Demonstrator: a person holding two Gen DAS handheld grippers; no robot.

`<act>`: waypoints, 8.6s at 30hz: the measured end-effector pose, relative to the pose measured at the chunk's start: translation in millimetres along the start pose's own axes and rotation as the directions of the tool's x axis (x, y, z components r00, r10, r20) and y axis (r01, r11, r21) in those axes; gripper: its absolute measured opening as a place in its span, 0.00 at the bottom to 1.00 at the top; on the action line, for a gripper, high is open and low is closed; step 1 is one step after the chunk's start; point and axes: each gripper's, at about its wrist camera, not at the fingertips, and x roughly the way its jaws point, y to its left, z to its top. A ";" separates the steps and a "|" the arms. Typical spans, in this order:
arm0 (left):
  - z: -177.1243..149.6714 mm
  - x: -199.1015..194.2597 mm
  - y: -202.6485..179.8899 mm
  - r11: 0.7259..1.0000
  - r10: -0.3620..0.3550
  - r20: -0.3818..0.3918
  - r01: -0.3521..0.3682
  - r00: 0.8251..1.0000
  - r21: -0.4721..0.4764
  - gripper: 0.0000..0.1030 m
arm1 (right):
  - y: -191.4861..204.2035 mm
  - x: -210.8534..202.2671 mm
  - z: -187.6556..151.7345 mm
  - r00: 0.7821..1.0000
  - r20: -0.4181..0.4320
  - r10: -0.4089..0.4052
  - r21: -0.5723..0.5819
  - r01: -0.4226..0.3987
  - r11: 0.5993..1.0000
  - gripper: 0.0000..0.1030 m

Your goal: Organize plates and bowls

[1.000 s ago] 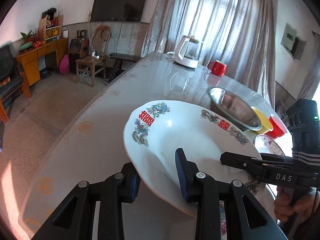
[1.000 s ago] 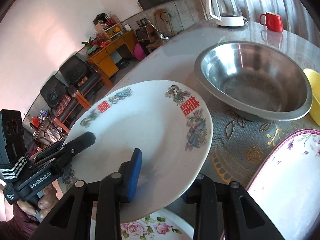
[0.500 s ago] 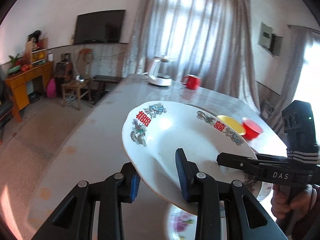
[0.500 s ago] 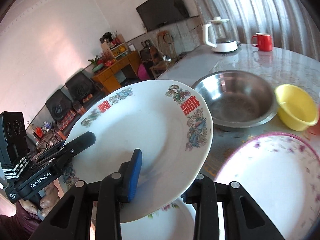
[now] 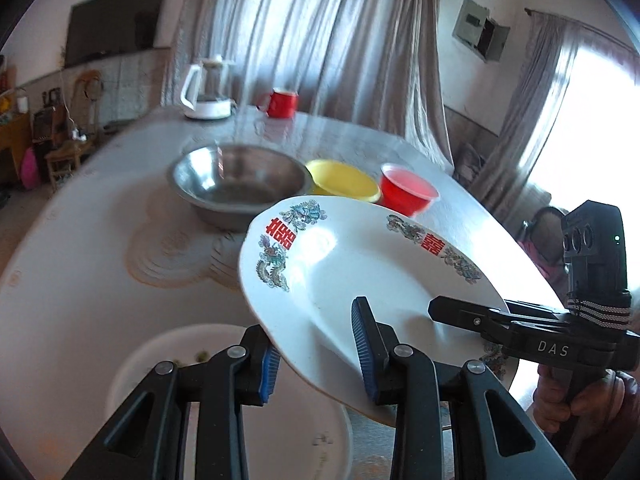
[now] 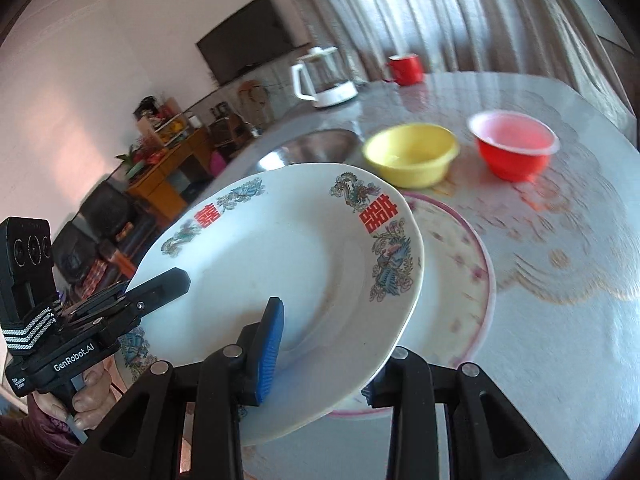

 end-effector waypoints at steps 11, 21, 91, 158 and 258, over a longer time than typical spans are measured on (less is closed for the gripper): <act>3.1 41.8 -6.4 0.999 0.038 -0.132 -0.041 0.991 -0.018 0.34 | -39.0 6.4 -6.7 0.998 -0.025 -0.066 0.090 0.068 0.994 0.32; 1.5 46.8 -7.2 0.999 0.050 -0.153 -0.050 0.987 0.005 0.36 | -41.5 -2.3 -6.5 0.995 -0.006 -0.096 0.090 0.096 0.991 0.33; -19.3 -41.3 89.9 0.961 0.217 -0.022 -0.218 0.976 -0.172 0.46 | 63.4 -9.8 -31.3 0.941 -0.162 0.298 -0.221 -0.329 0.918 0.34; -72.1 -48.7 156.8 0.888 0.394 -0.064 -0.398 0.917 -0.231 0.35 | 139.0 111.1 -38.3 0.964 -0.231 0.134 -0.341 -0.210 0.916 0.45; 9.7 37.3 -18.6 0.998 0.021 -0.074 -0.017 0.997 0.058 0.38 | -32.7 -21.7 -21.9 0.992 0.062 -0.106 0.127 0.098 0.987 0.28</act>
